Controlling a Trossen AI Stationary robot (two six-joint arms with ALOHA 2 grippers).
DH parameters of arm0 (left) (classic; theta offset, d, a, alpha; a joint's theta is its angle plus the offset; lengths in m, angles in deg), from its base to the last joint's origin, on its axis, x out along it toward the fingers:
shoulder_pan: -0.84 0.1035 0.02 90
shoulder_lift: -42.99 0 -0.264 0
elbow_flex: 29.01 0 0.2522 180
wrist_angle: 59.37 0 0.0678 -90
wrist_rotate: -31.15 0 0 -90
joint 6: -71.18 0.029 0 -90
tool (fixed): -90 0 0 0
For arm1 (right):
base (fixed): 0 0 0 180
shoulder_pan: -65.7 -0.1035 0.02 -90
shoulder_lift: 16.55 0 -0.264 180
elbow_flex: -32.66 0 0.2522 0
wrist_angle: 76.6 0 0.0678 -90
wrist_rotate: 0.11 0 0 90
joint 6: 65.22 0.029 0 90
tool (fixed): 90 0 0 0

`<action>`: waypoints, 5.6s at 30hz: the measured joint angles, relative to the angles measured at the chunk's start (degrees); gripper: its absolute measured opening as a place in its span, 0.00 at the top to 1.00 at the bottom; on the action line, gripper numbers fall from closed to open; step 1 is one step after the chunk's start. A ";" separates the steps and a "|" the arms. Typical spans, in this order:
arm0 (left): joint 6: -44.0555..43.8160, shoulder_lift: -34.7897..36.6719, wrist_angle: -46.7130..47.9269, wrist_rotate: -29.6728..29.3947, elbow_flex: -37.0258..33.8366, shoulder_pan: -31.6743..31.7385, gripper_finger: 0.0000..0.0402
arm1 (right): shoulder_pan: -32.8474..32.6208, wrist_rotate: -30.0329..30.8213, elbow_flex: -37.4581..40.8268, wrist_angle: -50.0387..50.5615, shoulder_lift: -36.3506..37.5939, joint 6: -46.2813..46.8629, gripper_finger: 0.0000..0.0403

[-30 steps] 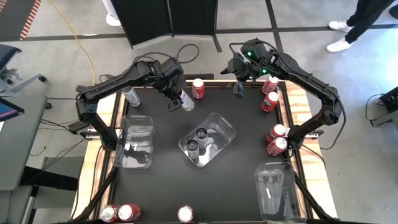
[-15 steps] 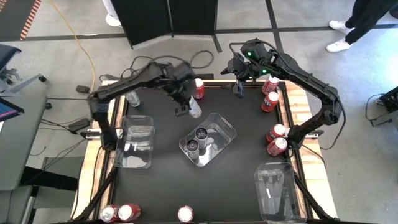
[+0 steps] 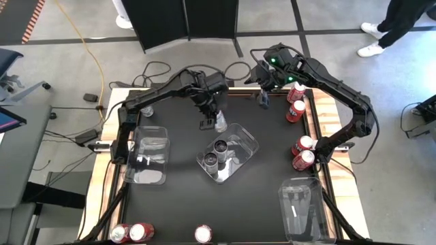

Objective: Sort soda cans
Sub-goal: Put the white soda can into the middle transparent bin

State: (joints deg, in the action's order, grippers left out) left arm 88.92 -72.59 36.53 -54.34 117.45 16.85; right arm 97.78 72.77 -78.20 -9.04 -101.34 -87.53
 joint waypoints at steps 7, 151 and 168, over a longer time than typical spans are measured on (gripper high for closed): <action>3.04 0.16 -3.14 0.26 1.47 -1.80 0.38 | 0.74 0.80 0.02 0.19 2.78 1.27 0.18; 14.53 -17.34 -9.71 -3.74 2.10 -7.07 0.28 | -4.33 2.02 0.00 3.16 4.23 3.24 0.18; 8.18 -16.67 -9.72 -3.22 2.25 -6.70 0.18 | -4.31 2.05 0.00 3.17 4.23 3.87 0.18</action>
State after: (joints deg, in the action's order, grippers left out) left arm 97.10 -89.26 26.81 -57.55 119.70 10.16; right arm 93.47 74.82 -78.20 -5.87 -97.10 -83.66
